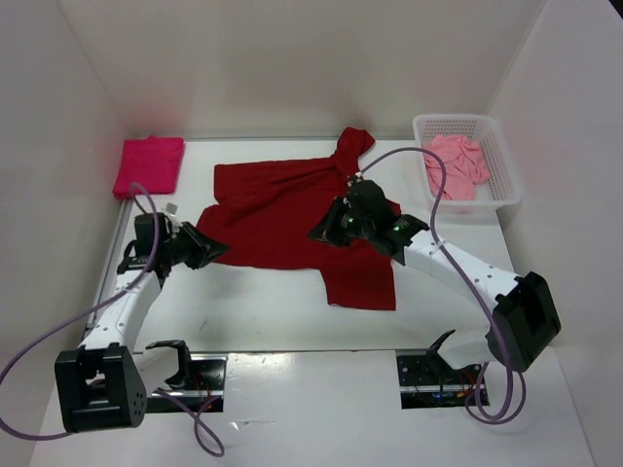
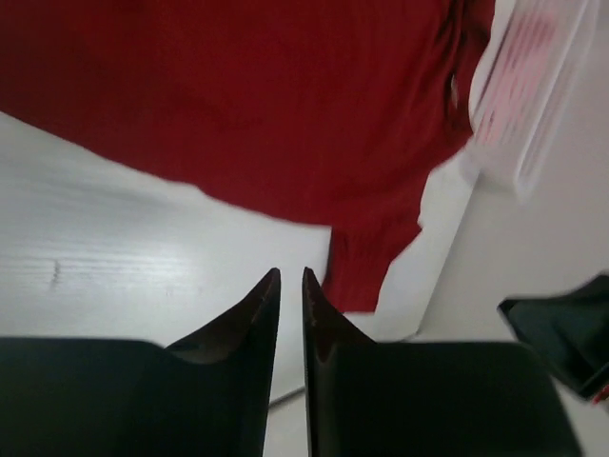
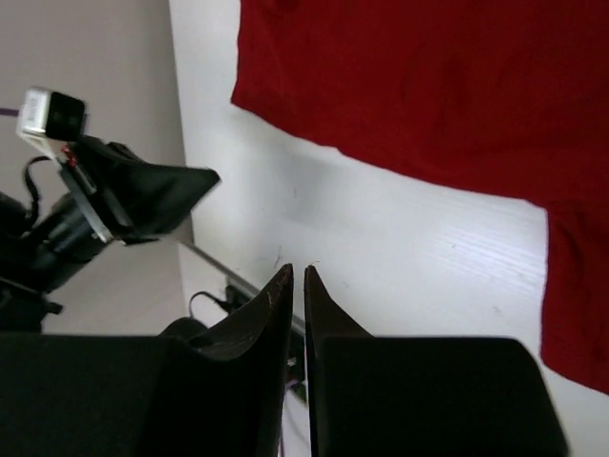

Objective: Fold and stack the t-shirts

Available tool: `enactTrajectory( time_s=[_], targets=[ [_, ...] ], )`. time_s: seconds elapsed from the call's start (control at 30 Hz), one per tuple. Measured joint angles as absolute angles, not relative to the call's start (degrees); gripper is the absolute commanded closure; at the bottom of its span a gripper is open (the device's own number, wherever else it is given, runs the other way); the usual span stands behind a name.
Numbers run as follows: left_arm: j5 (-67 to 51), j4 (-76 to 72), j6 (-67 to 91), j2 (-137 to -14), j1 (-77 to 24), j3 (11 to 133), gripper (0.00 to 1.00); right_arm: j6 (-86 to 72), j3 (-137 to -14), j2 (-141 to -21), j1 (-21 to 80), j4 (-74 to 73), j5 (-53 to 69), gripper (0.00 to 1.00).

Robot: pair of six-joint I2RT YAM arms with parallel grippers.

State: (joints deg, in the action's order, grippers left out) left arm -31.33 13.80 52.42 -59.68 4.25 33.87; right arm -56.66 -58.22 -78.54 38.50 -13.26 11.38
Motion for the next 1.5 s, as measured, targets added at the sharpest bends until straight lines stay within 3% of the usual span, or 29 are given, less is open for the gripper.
enactTrajectory(
  time_s=[0.07,0.13,0.2,0.33,0.37,0.5,0.57,0.7,0.97,1.13,1.17,1.2,1.3,1.37,1.5],
  targets=[
    [-28.84,14.11,51.68,-60.73,8.08,35.73,0.51,-54.87,-59.37,-78.43,37.78,-15.09,9.76,0.88],
    [-26.74,13.78,50.96,-62.81,10.7,37.39,0.09,-53.1,-59.51,-77.52,36.56,-16.91,8.58,0.88],
    [-25.56,13.39,50.96,-66.43,12.51,39.27,0.07,-52.03,-59.07,-75.83,34.96,-18.31,7.88,0.88],
    [-21.43,13.58,51.4,-73.23,14.92,40.49,0.25,-50.65,-55.46,-70.28,32.21,-19.59,7.51,0.88],
    [-19.84,13.67,51.48,-73.73,15.42,40.49,0.39,-50.37,-54.65,-69.25,31.99,-19.97,7.31,0.86],
    [-13.85,12.78,53.54,-74.11,17.61,40.36,0.7,-49.76,-51.83,-66.17,31.99,-21.61,6.44,0.8],
    [-11.31,11.0,54.94,-74.13,18.55,39.29,0.7,-49.58,-50.13,-64.03,31.92,-22.48,6.02,0.8],
    [-8.97,8.93,56.97,-76.2,19.66,37.17,0.52,-49.23,-49.19,-61.32,30.94,-23.62,6.11,0.8],
    [-6.24,6.9,57.23,-83.59,19.68,37.01,0.54,-48.99,-47.35,-59.37,30.57,-23.97,6.28,0.8],
    [-6.68,3.62,57.06,-86.13,19.68,38.06,0.66,-49.63,-46.74,-58.48,30.26,-24.23,6.31,0.8],
    [-6.61,3.03,56.95,-86.52,19.68,38.09,0.71,-49.87,-46.52,-58.17,30.26,-24.27,6.24,0.8],
    [-6.7,2.5,56.93,-87.05,19.68,38.2,0.82,-50.13,-46.37,-57.91,30.24,-24.43,6.13,0.8],
    [-7.07,0.91,56.75,-88.33,19.68,38.33,0.92,-51.57,-45.84,-57.17,30.11,-25.45,4.73,0.8],
    [-7.46,0.36,56.51,-88.53,19.68,38.37,1.0,-52.84,-45.01,-56.69,29.3,-26.94,3.31,0.73],
    [-7.6,0.97,55.59,-88.23,19.68,38.92,1.0,-54.96,-42.04,-57.1,24.29,-30.96,1.08,0.7]
  ],
)
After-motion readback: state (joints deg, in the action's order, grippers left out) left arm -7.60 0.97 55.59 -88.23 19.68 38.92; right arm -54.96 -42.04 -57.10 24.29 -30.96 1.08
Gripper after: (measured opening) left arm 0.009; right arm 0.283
